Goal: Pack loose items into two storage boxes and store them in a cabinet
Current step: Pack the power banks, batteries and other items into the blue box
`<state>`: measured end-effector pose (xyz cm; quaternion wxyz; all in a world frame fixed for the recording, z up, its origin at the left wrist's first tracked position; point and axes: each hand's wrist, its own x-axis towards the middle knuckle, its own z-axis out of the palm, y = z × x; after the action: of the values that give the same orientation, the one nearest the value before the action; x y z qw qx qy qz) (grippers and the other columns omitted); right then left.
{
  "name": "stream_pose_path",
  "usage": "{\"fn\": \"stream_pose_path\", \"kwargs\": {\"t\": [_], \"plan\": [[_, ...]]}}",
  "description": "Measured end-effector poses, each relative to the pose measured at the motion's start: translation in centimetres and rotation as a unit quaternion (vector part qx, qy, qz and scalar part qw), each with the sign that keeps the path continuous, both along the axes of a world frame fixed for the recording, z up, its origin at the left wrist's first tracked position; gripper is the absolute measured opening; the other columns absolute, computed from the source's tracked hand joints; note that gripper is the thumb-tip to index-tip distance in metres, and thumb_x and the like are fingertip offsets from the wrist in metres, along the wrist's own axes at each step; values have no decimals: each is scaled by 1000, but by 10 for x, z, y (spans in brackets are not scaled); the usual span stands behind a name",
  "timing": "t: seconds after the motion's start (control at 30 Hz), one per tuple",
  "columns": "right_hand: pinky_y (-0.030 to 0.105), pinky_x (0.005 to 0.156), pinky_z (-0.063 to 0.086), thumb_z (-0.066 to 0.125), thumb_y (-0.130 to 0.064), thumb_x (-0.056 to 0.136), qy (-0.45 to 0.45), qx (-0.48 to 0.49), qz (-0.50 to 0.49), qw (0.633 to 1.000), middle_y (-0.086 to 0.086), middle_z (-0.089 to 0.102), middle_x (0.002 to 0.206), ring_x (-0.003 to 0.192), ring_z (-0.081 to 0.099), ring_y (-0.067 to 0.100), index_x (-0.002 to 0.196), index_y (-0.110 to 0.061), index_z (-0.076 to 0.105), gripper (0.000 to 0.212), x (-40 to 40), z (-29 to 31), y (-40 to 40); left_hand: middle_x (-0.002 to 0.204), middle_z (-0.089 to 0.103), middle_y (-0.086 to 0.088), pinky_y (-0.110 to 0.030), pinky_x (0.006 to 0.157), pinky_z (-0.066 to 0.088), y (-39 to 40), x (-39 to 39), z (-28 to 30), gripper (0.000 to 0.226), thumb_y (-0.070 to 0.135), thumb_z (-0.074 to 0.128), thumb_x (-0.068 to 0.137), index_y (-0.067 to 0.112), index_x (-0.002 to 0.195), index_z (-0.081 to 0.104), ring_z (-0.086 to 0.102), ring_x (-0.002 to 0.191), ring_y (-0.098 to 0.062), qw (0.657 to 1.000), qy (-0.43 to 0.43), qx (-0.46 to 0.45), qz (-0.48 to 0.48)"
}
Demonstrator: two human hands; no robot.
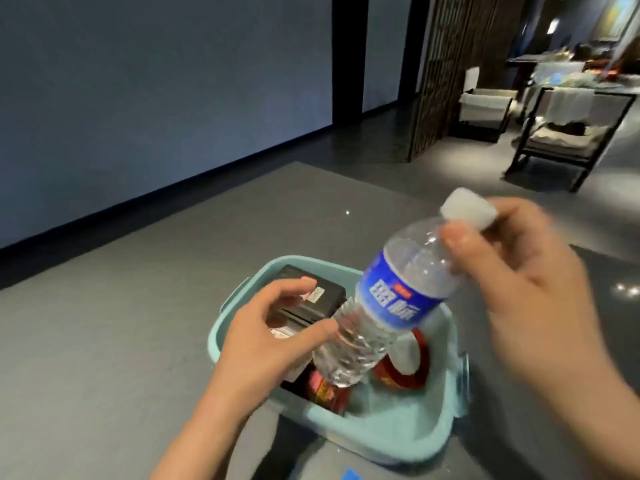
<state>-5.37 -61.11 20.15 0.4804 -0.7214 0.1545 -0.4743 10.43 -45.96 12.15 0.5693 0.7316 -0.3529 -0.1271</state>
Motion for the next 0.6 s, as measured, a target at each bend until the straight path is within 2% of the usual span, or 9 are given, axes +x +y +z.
{"fn": "stream_pose_path", "kwargs": {"t": [0.03,0.1,0.2,0.27,0.33,0.4,0.5,0.6], "plan": [[7,62,45,71,-35,80,37,-4,5,999,-13,67,85,77,61,-4,92,-27,60,18,16,-14,9,109,67,17,-14,85,45,5,3,0,67,47,84,47,30,108,65,61,102,1,999,-1,25,-20],[3,63,42,68,-27,85,47,-22,16,999,-10,66,90,83,61,-6,94,-22,59,15,38,-35,30,113,66,18,-21,89,45,9,4,-4,79,47,90,41,36,114,60,60,105,0,994,-16,89,-55],[2,62,41,66,-23,88,19,27,14,999,-5,66,93,83,60,-6,95,-19,58,11,51,-47,32,99,69,19,-18,79,49,6,3,-10,69,26,94,47,35,107,60,65,91,1,994,-23,91,-56],[4,61,42,67,-24,88,28,51,23,998,-8,67,88,79,61,-6,94,-20,58,12,50,-56,28,91,69,18,-17,73,50,2,11,-15,60,22,93,48,34,98,62,65,82,0,993,-54,99,-22],[8,60,46,70,-15,85,65,72,39,995,-12,67,83,73,61,-5,92,-18,58,14,40,-69,19,88,68,16,-24,70,54,0,21,-21,59,21,89,45,36,95,63,65,77,-4,989,-66,129,-21],[13,61,50,73,-3,78,131,85,73,985,-13,67,80,71,61,0,88,-23,59,26,24,-78,7,90,66,17,-32,72,56,-3,27,-29,60,21,82,42,41,95,63,63,79,-4,981,-81,169,-45],[23,71,55,79,-9,74,270,-12,88,959,-12,69,85,78,66,5,83,-32,65,28,-2,-91,-8,94,61,21,-24,86,45,-11,32,-41,58,21,76,43,41,96,64,54,95,0,956,-149,231,-101],[16,81,47,74,-29,75,395,-151,100,901,-22,67,88,87,63,0,86,-34,68,14,-12,-109,-11,97,64,19,-24,89,42,-17,42,-44,55,28,70,46,38,100,65,55,98,-3,912,-236,296,-155]]}}
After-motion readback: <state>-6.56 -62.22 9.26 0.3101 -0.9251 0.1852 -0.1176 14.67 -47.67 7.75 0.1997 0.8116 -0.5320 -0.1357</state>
